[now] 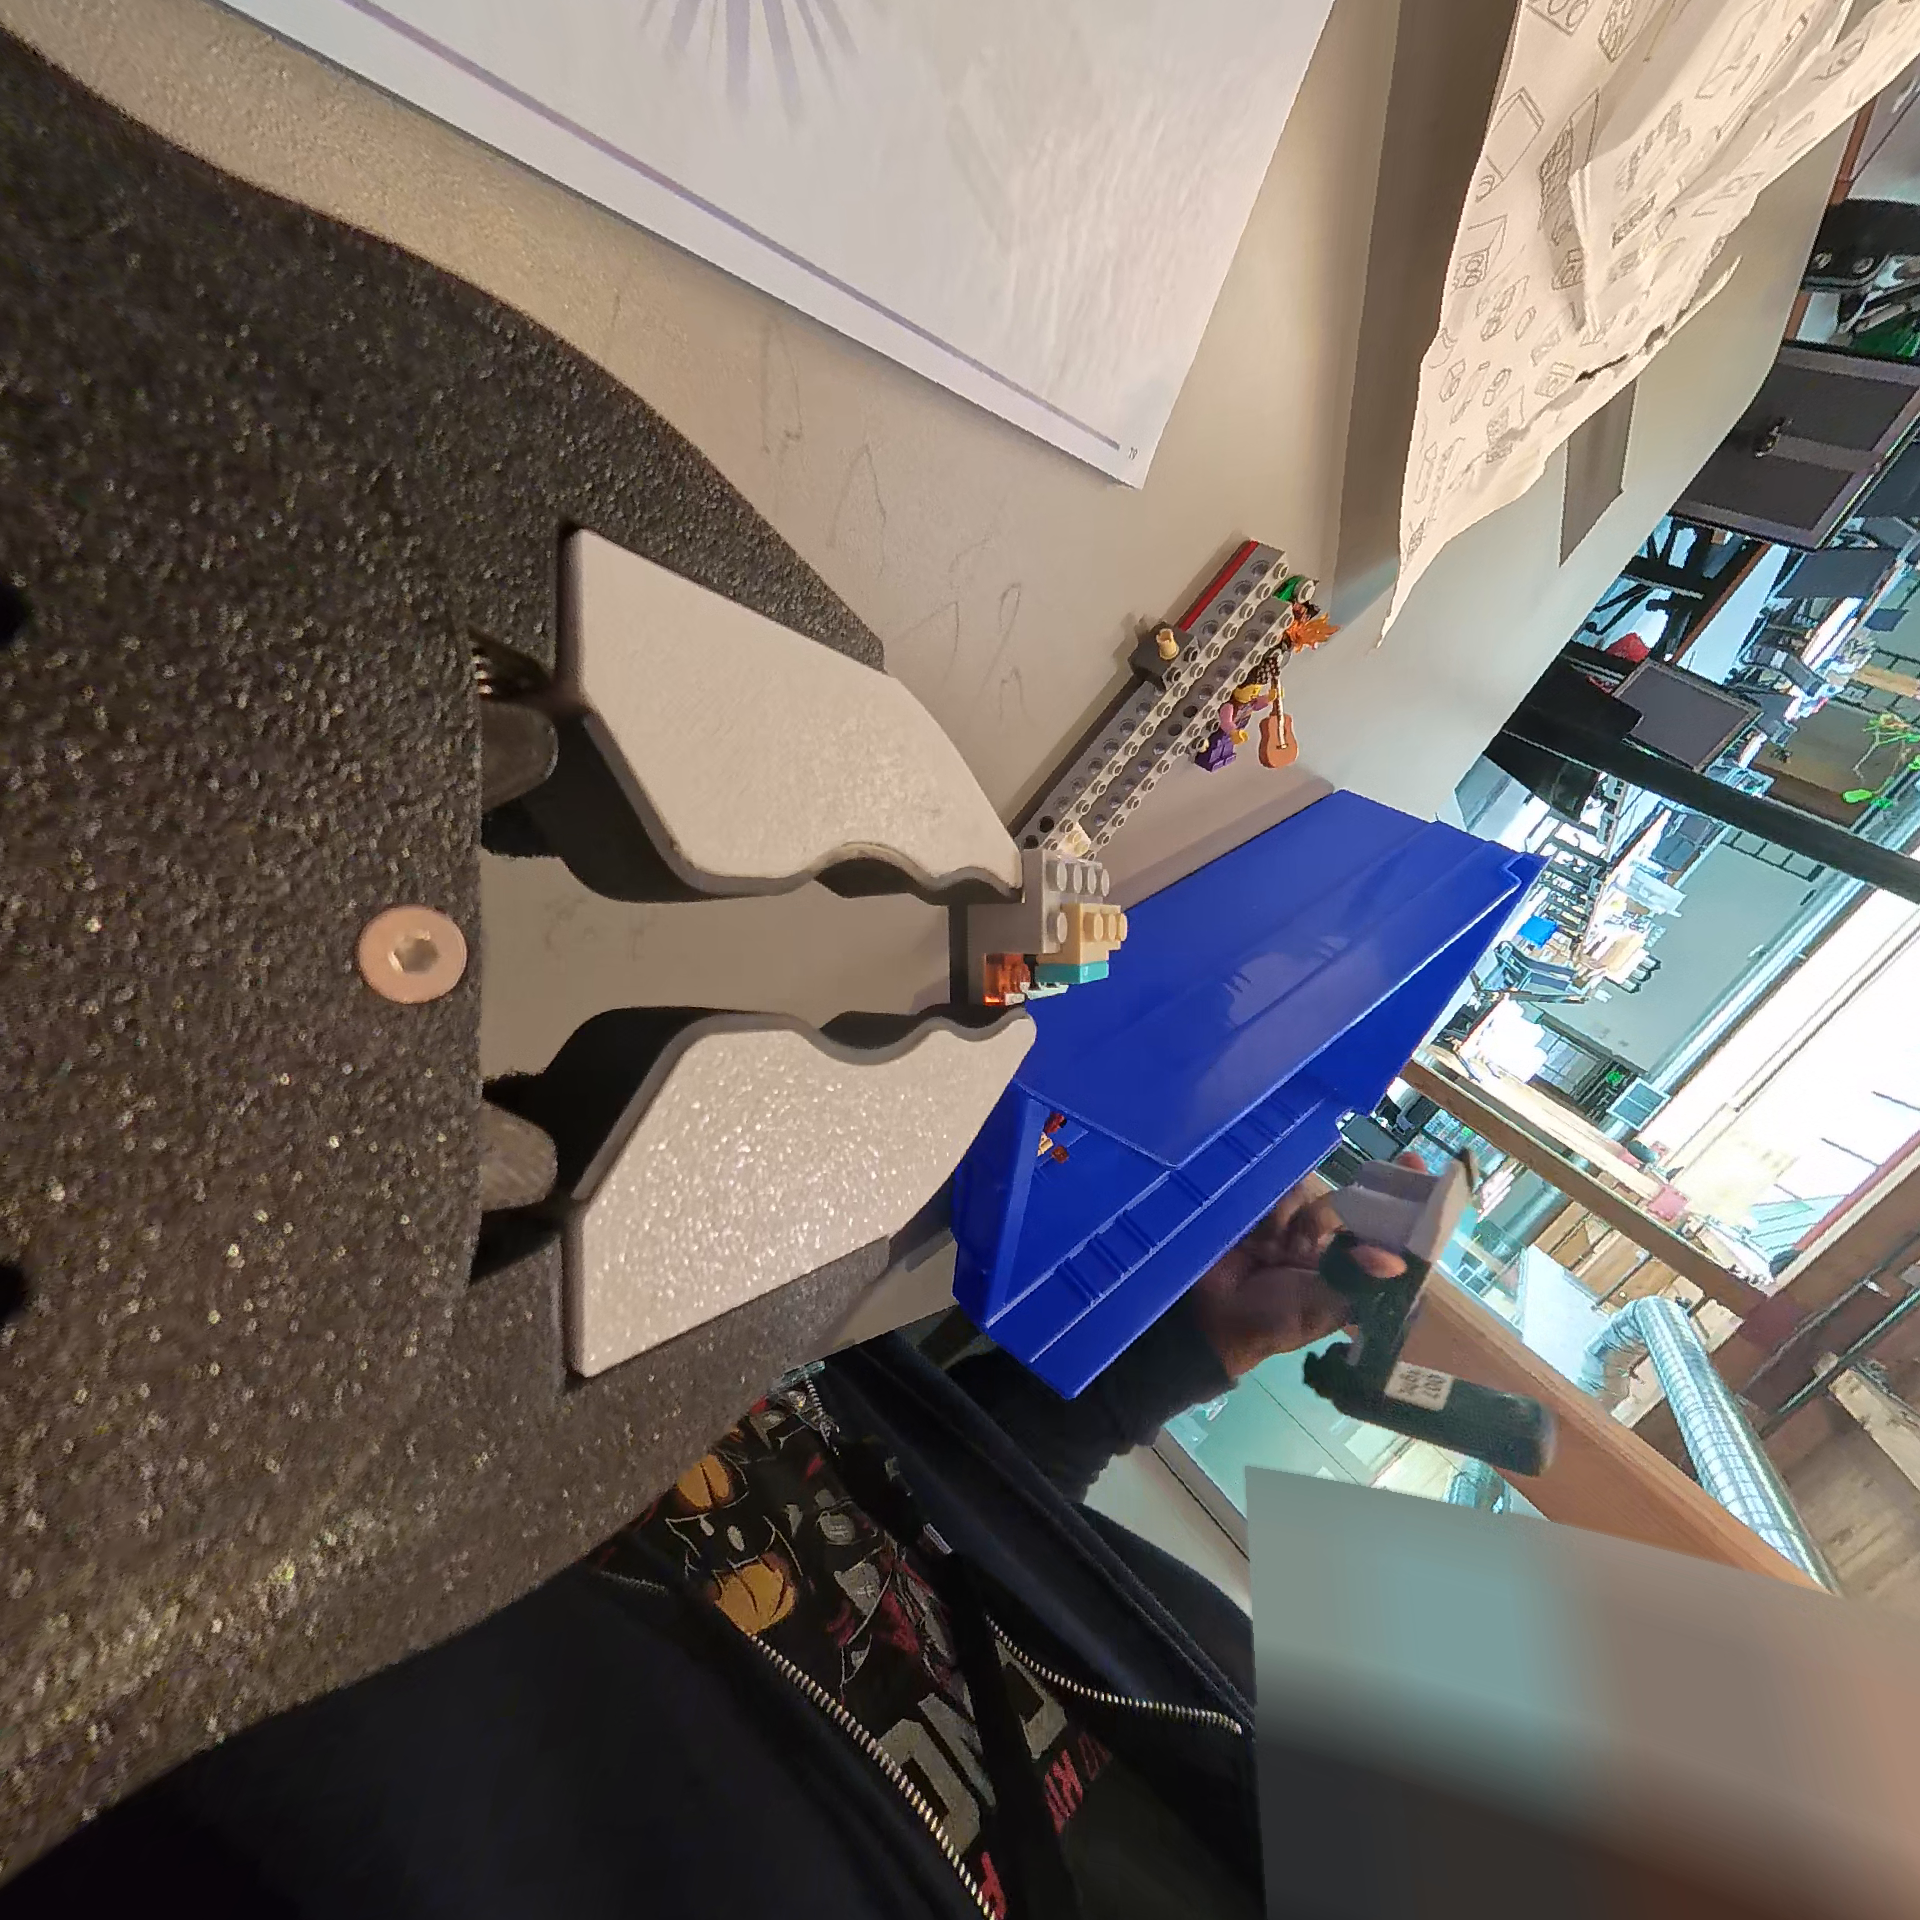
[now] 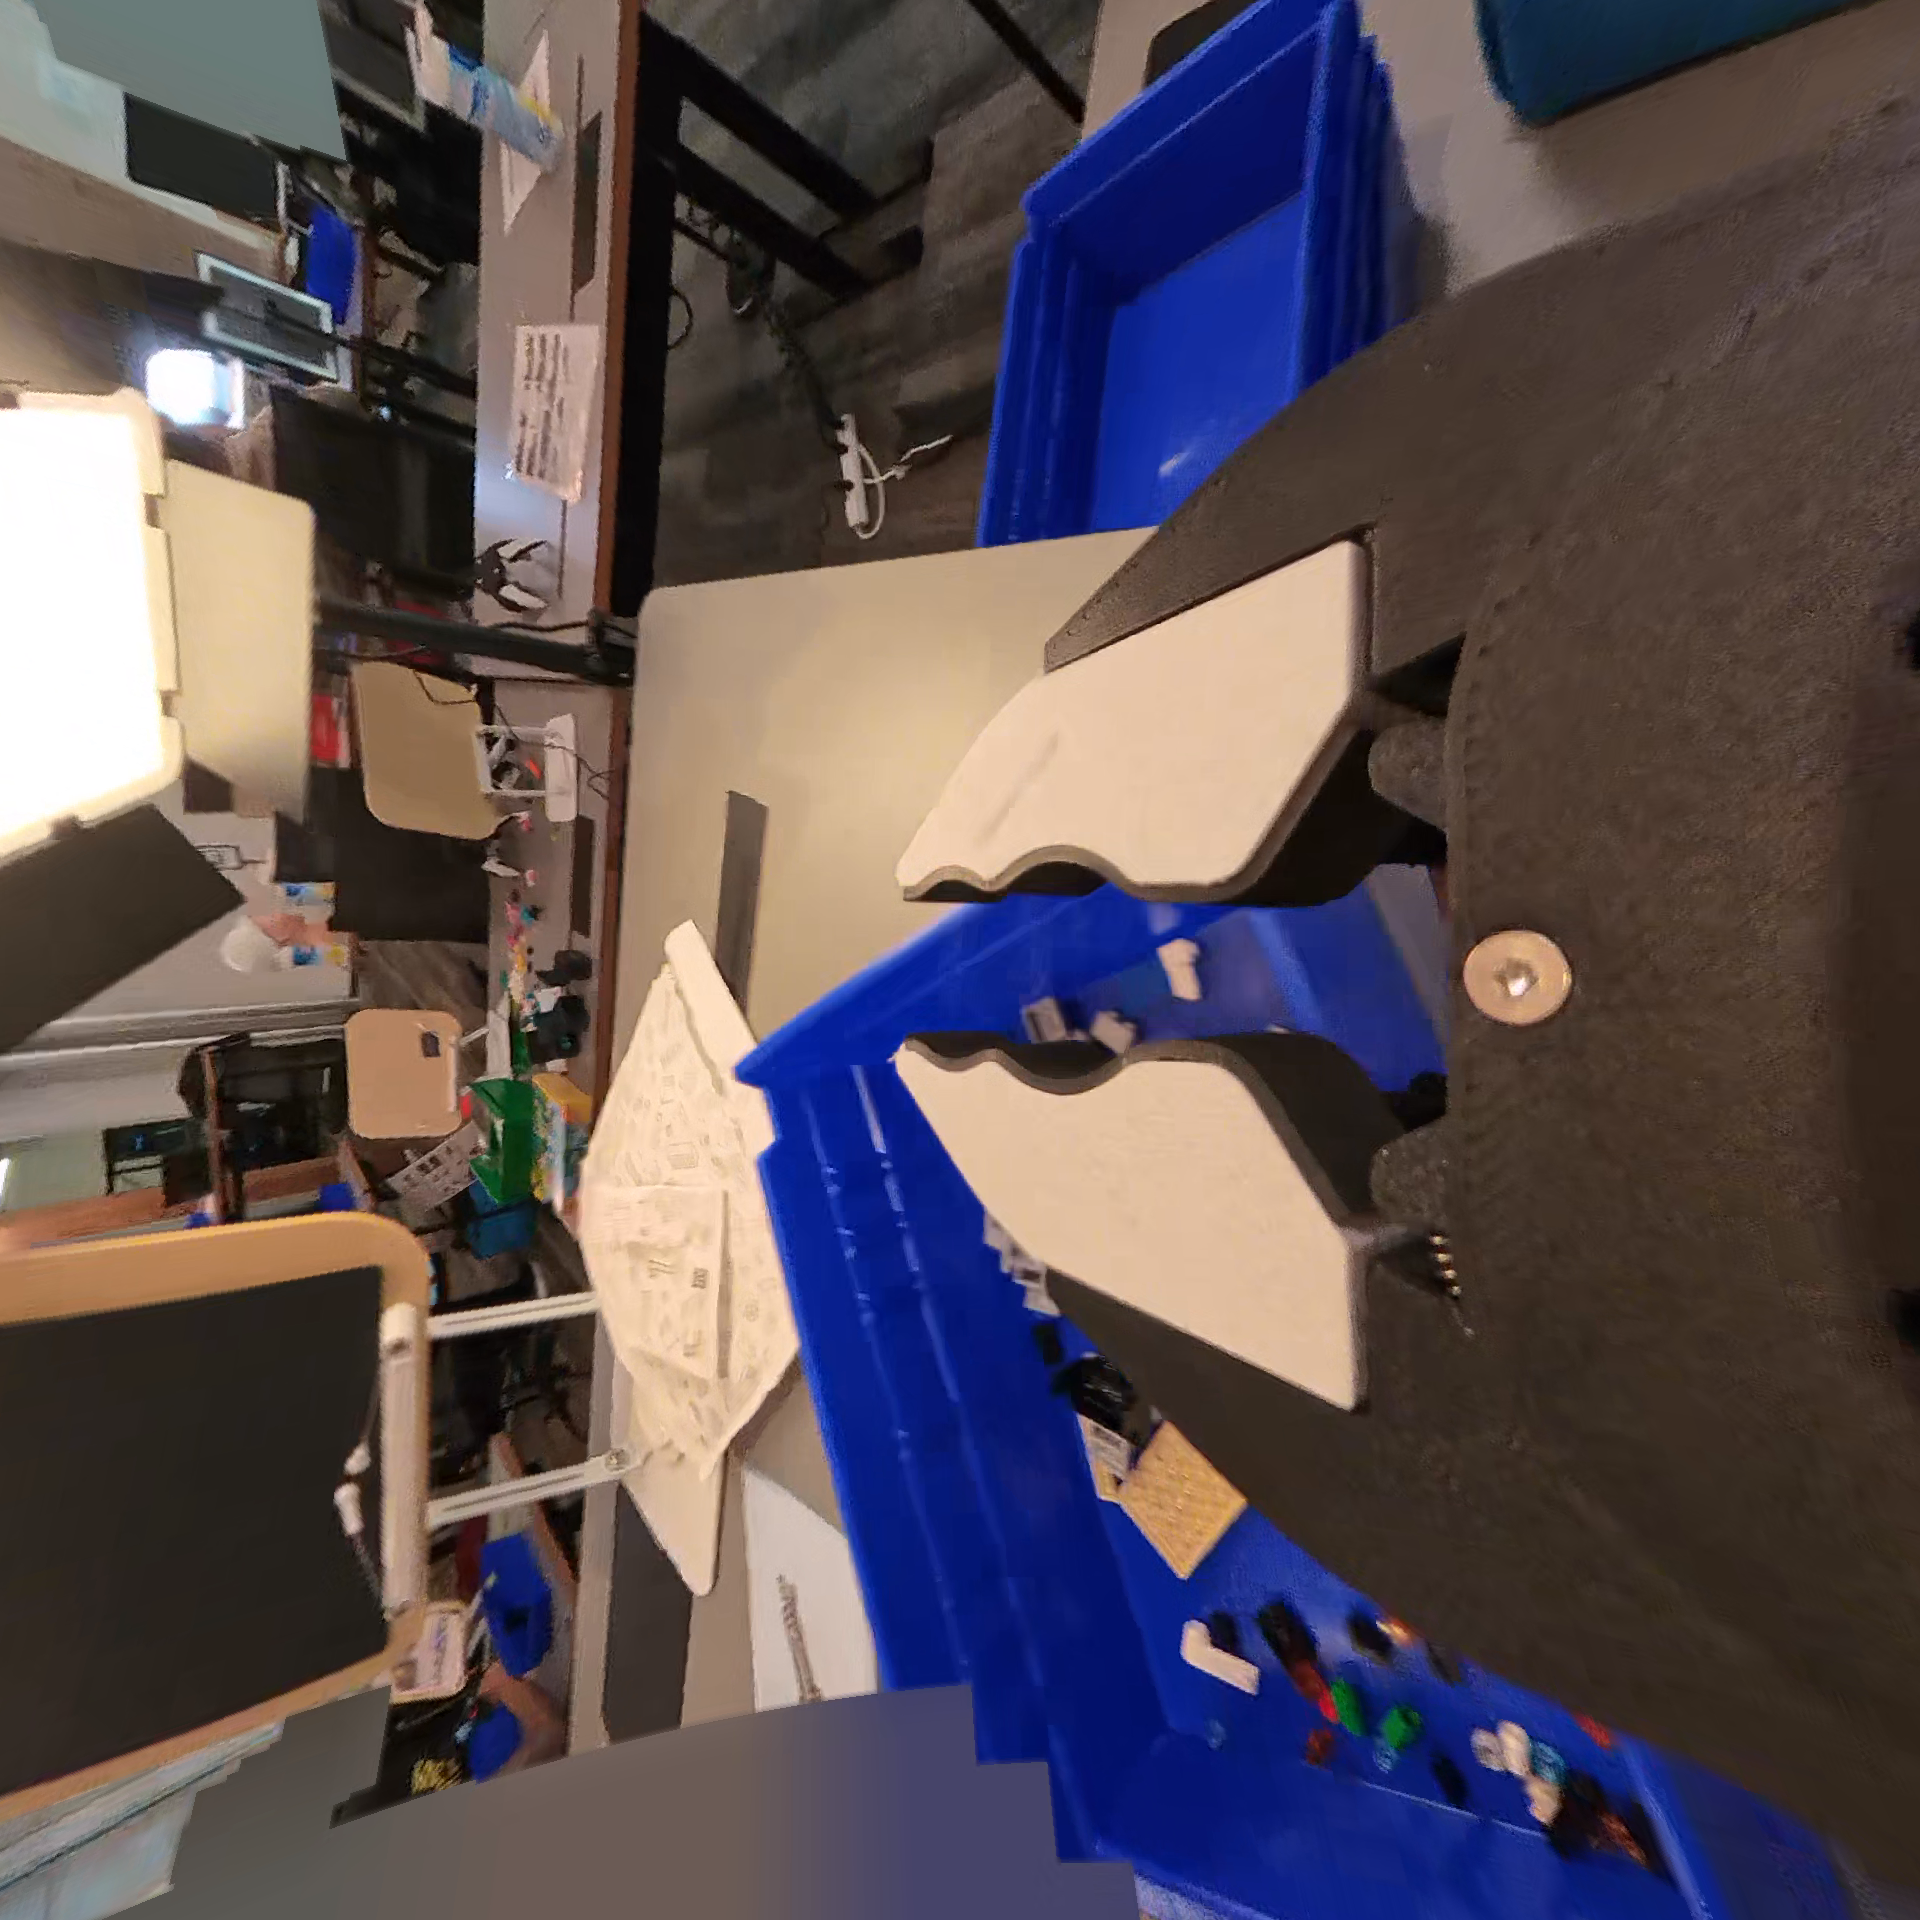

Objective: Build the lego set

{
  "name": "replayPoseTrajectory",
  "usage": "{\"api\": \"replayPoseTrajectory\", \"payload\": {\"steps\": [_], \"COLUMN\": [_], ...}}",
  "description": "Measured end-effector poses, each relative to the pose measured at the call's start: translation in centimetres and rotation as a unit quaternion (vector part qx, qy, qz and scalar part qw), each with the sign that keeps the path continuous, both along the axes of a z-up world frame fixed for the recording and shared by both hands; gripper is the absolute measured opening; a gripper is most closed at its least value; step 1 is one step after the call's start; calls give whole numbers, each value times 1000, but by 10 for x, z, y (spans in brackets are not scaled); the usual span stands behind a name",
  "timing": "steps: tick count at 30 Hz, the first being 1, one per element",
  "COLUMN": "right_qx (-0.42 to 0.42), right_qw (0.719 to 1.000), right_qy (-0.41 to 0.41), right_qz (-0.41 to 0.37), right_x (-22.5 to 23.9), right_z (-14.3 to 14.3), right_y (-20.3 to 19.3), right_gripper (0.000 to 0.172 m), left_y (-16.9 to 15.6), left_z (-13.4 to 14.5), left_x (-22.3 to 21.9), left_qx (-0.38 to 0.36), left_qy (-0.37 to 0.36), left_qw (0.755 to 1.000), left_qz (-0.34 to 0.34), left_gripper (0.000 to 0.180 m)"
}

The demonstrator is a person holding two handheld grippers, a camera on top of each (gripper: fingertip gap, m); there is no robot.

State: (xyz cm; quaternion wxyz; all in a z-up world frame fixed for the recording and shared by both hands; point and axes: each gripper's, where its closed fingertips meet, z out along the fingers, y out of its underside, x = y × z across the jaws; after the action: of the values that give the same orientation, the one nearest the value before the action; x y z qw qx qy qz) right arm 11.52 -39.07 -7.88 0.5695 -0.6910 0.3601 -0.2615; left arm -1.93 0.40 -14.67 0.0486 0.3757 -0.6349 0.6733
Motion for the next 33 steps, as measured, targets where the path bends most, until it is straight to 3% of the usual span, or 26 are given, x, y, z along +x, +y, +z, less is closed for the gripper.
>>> {"api": "replayPoseTrajectory", "payload": {"steps": [4, 10, 19, 33], "right_qx": [-49, -69, -62, -142], "right_qw": [998, 996, 995, 979], "right_qy": [27, 44, 40, 65], "right_qz": [-4, 26, 74, 128], "right_x": [-48, -91, -94, -88], "right_z": [-30, -40, -41, -35], "right_y": [-11, 8, 45, 65], "right_gripper": [24, 25, 26, 28], "left_y": [-1, -2, -3, -3], "left_z": [-2, -3, -4, -3], "left_x": [0, 1, 1, 0], "left_qx": [4, 8, 10, 8], "left_qy": [5, 9, 11, 9], "left_qw": [1000, 1000, 1000, 1000], "left_qz": [-3, -4, -6, -8], "left_gripper": [17, 17, 17, 17]}}
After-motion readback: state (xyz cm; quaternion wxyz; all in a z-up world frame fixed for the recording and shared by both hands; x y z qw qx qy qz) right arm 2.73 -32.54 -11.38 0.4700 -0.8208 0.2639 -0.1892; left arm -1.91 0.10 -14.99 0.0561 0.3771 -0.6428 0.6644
